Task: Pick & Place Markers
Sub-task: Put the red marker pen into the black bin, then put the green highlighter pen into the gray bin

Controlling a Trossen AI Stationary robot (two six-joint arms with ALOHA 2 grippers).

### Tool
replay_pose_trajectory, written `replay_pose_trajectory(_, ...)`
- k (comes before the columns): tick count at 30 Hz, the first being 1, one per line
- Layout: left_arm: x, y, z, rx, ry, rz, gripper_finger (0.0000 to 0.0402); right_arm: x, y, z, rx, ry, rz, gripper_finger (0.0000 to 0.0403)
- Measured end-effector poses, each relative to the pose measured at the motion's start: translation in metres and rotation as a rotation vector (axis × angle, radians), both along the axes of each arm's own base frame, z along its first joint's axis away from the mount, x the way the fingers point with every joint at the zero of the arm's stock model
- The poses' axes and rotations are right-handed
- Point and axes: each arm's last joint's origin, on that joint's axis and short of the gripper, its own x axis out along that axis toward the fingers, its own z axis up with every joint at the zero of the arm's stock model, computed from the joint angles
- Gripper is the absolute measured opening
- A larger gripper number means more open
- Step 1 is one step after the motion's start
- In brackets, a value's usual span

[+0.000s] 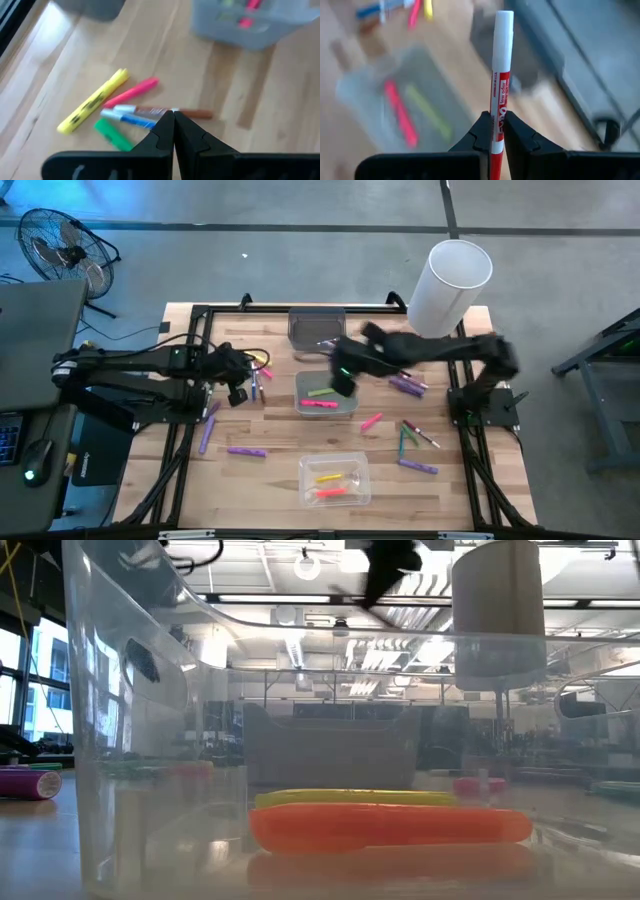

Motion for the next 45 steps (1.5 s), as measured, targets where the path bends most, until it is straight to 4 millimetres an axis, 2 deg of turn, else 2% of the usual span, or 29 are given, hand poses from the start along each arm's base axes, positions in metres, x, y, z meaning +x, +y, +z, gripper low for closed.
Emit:
replay_pose_trajectory(5,-0.002,0.012,0.0,-0.017,-0.001,0.034,0.0001,0.064,-0.046,-0.008,-0.106,-0.032,0.091,0.0019)
replay_pose_trajectory(9,-0.003,0.017,0.0,-0.033,-0.006,0.052,0.0001,0.094,-0.087,-0.024,-0.178,0.005,0.135,0.0019)
replay_pose_trajectory(12,-0.003,0.018,0.0,-0.036,-0.007,0.06,0.0001,0.106,-0.118,-0.048,-0.191,0.074,0.127,0.0018)
replay_pose_trajectory(15,-0.003,0.017,0.0,-0.039,-0.008,0.061,0.0001,0.109,-0.144,-0.072,-0.16,0.118,0.112,0.0021)
replay_pose_trajectory(19,-0.003,0.017,0.0,-0.042,-0.009,0.057,0.0001,0.107,-0.166,-0.097,-0.114,0.186,0.084,0.0057)
replay_pose_trajectory(21,-0.003,0.017,0.0,-0.042,-0.01,0.056,0.0001,0.104,-0.172,-0.101,-0.082,0.197,0.085,0.008)
replay_pose_trajectory(27,0.0,0.018,0.002,-0.033,-0.042,0.061,0.0013,0.098,-0.175,-0.091,-0.046,0.169,0.071,0.0127)
replay_pose_trajectory(32,0.001,0.019,0.003,-0.032,-0.066,0.087,0.007,0.086,-0.163,-0.069,-0.003,0.159,0.053,0.013)
replay_pose_trajectory(38,0.008,0.021,0.003,-0.022,-0.104,0.148,0.0135,0.065,-0.137,-0.047,0.157,0.183,-0.01,0.0105)
replay_pose_trajectory(45,0.014,0.023,0.005,-0.032,-0.161,0.173,0.0147,0.063,-0.09,-0.034,0.187,0.223,0.082,0.007)
